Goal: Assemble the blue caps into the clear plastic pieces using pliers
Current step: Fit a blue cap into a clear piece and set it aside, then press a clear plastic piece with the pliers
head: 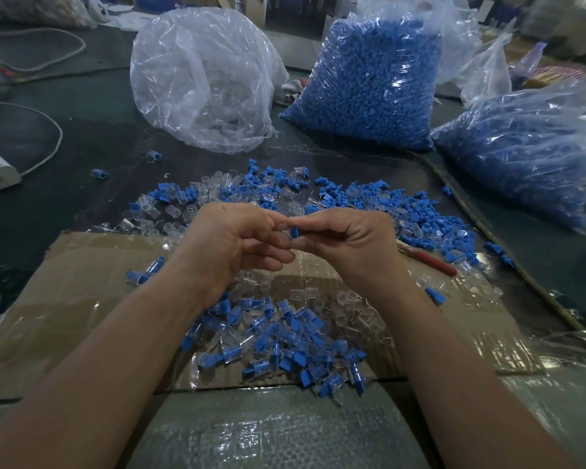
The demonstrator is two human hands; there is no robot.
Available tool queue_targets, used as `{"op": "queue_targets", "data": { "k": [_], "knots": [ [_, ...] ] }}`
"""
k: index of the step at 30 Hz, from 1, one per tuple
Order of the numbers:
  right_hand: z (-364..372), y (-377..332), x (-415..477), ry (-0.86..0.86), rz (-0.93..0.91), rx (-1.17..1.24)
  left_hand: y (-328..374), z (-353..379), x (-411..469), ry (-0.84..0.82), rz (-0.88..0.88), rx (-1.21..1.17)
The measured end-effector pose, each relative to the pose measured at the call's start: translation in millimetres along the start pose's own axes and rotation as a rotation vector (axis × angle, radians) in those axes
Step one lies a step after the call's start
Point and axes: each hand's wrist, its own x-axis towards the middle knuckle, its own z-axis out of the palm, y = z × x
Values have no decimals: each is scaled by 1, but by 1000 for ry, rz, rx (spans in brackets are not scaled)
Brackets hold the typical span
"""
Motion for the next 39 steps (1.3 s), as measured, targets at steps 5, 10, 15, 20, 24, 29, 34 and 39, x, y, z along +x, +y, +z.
{"op": "queue_targets", "data": {
  "k": [5,10,15,20,24,29,34,39],
  "knots": [
    [-1,-1,0,18,-14,-31,-1,-1,1,6,3,25],
    [0,-1,0,0,-38,-73,-2,0,0,3,11,59],
    [1,-3,-1,-36,-83,-170,-4,0,2,27,8,114],
    [-18,-11,3,-68,182,-187,-6,0,3,39,1,45],
    [-66,5,5,52,447,-529,-4,-2,3,66,14,-17],
    [-96,19,-1,-129,771,-713,-4,-2,4,58,6,-22],
    [-90,18,-2,-296,917,-772,-5,-3,4,49,11,-13],
    [-83,20,0,-316,931,-821,-6,-2,3,43,15,-17]
  ]
}}
